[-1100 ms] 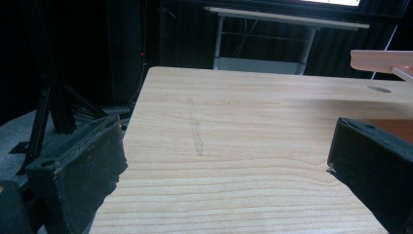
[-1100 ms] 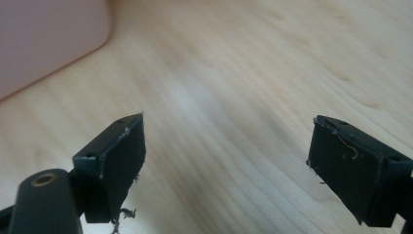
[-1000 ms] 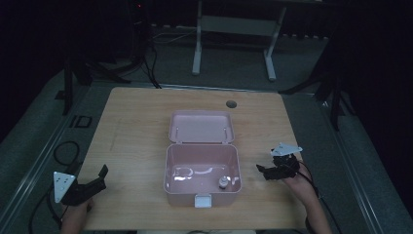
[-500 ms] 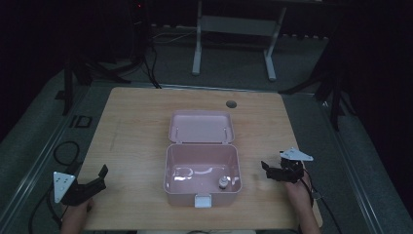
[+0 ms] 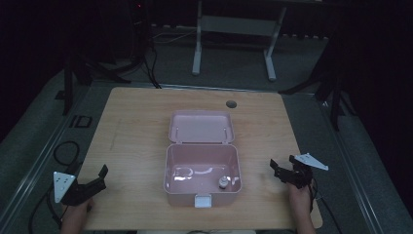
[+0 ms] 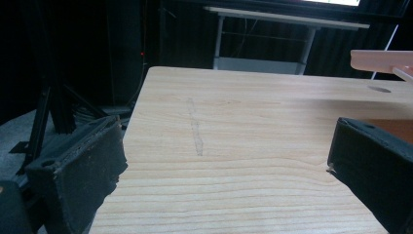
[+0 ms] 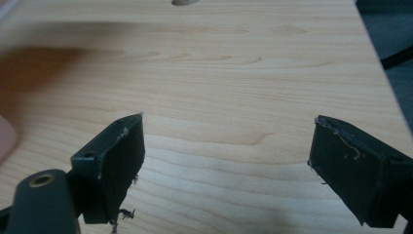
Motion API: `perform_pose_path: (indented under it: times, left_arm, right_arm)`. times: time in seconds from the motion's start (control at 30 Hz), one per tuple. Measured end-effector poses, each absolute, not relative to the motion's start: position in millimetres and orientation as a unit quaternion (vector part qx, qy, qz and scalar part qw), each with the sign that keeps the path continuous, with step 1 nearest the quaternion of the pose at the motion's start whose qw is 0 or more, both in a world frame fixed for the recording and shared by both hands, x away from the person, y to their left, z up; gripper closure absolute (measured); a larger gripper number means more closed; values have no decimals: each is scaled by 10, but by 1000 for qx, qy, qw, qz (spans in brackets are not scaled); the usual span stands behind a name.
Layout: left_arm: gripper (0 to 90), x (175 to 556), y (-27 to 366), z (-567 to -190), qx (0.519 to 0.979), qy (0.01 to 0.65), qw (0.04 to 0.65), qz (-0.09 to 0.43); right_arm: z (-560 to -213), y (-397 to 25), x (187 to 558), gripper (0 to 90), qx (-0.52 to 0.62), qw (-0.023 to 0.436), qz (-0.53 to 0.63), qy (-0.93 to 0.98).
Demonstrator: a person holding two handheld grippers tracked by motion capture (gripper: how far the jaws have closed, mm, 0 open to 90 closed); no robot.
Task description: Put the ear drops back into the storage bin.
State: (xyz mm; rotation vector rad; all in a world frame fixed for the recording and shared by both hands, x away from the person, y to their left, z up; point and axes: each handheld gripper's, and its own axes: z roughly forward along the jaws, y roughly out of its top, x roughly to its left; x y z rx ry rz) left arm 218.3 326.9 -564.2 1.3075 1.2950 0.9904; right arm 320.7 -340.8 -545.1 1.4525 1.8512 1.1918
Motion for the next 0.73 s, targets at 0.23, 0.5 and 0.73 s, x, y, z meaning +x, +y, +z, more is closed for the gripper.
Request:
perform_pose_path:
  times: [0.23,0.5,0.73]
  left_arm:
    - [4,2181,3269,-5642,541,536,502,410]
    - [5,2182,3269,-5642,541,536,502,410]
    - [4,2182,3270,-5642,541,536,502,409]
  right_arm:
    - [-5494,-3488,3221,134,564,230,446,656]
    - [-5527,-3519,3246,133,575,213,447,652]
    - [-5519,-3520,3246,132,574,214,446,653]
